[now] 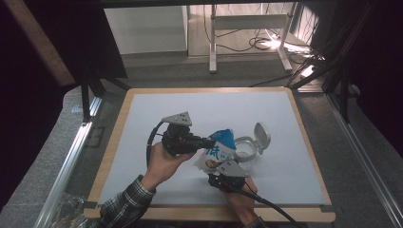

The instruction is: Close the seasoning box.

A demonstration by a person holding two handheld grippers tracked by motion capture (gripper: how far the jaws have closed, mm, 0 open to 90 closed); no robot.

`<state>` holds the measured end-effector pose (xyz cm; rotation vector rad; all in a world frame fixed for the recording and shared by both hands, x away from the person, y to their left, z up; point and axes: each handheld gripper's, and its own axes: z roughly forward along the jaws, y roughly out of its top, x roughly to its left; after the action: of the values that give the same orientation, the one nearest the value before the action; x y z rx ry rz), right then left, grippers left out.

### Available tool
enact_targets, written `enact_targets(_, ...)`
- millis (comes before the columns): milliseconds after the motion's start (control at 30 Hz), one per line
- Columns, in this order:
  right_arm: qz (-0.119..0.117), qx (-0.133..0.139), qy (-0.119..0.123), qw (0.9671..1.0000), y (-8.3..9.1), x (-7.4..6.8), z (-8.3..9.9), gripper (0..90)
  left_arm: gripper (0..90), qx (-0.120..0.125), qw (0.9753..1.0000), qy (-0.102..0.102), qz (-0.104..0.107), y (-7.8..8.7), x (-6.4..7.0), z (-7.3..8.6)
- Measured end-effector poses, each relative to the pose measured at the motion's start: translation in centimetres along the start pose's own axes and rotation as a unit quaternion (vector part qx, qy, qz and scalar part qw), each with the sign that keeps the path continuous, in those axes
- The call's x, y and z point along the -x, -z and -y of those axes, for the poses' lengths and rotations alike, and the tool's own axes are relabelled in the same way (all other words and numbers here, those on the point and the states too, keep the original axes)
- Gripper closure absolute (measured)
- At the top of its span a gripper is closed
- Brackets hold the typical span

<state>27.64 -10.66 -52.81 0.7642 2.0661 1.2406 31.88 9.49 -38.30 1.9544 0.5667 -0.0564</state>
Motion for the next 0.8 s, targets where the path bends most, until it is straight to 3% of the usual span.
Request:
enact_targets(100, -0.009, 0.0, 0.005, 0.9999, 0.2, -0.3, 0.0, 47.0, 90.0, -0.002, 1.0, -0.003, -0.007, -0.3, 0.0, -0.2)
enact_targets(233, -0.027, -0.009, 0.006, 0.9996, 0.2, -0.6, 0.1, 52.7, 90.0, -0.01, 0.9998, -0.009, -0.017, -1.0, -0.2, -0.3)
enact_targets(467, -0.06, -0.024, -0.012, 0.9978, 0.2, -0.1, 0.1, 52.8, 89.8, -0.015, 0.9991, -0.021, -0.032, -1.9, -0.2, -0.7)
enact_targets(800, -0.089, -0.022, -0.023, 0.9955, 0.4, 0.3, 0.0, 52.7, 89.0, -0.02, 0.9978, -0.043, -0.045, -2.6, 0.0, -1.2)
